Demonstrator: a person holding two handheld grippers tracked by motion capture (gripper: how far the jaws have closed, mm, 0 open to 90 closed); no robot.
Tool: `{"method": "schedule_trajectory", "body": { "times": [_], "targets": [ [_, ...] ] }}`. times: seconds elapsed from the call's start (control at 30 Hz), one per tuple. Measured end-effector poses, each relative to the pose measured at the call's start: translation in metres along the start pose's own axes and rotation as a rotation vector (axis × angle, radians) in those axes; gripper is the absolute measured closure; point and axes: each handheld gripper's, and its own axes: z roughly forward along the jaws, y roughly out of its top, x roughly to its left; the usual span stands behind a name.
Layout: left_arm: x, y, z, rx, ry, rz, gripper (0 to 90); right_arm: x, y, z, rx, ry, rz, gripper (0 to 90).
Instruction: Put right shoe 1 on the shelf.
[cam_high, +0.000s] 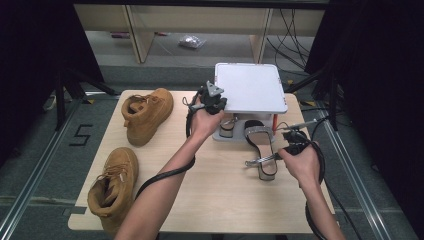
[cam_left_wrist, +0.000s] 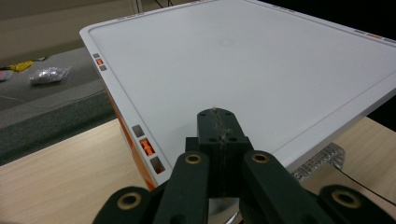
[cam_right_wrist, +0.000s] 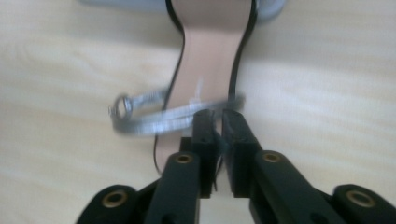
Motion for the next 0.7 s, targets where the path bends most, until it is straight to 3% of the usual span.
{"method": "schedule_trajectory", "body": {
  "times": [0.03, 0.07, 0.1, 0.13, 0.17, 0.2, 0.23, 0.33, 0.4, 0.43, 0.6, 0.7],
  "targets": [
    [0.000, 0.000, 0.000, 0.000, 0.002, 0.002, 90.0, 0.001, -0.011, -0.001, 0.029, 0.013, 0.036, 88.5],
    [-0.001, 0.000, 0.000, -0.001, 0.002, 0.003, 90.0, 0.001, -0.011, -0.001, 0.029, 0.013, 0.036, 88.5],
    [-0.001, 0.000, 0.000, 0.000, 0.002, 0.001, 90.0, -0.004, -0.016, 0.000, 0.021, 0.019, -0.011, 90.0],
    [-0.001, 0.000, 0.000, 0.000, 0.002, 0.002, 90.0, 0.000, -0.022, 0.000, 0.032, 0.015, 0.057, 90.0],
    [0.000, 0.000, 0.000, 0.001, 0.002, 0.003, 90.0, -0.005, -0.026, 0.001, 0.031, -0.002, -0.014, 90.0],
    [0.000, 0.000, 0.000, 0.002, 0.001, 0.001, 90.0, -0.004, -0.031, 0.003, 0.046, 0.011, -0.006, 90.0],
    [0.000, 0.000, 0.000, 0.002, 0.000, 0.000, 89.9, -0.004, -0.036, 0.004, 0.068, 0.023, -0.032, 90.0],
    [0.000, 0.000, 0.000, 0.003, 0.000, 0.000, 90.0, 0.000, -0.046, 0.013, 0.101, 0.015, -0.026, 90.0],
    [0.000, 0.001, 0.000, 0.013, 0.001, 0.010, 90.0, 0.004, -0.052, 0.022, 0.124, 0.051, -0.013, 90.0],
    [0.000, 0.001, 0.000, 0.013, 0.001, 0.010, 90.0, 0.001, -0.054, 0.025, 0.139, 0.043, -0.062, 90.0],
    [0.001, 0.001, 0.000, 0.013, 0.001, 0.009, 90.0, 0.008, -0.057, 0.041, 0.152, 0.049, -0.034, 90.0],
    [0.000, 0.001, 0.000, 0.005, -0.001, -0.002, 90.0, 0.004, -0.056, 0.048, 0.108, 0.053, -0.120, 90.0]
  ]
}}
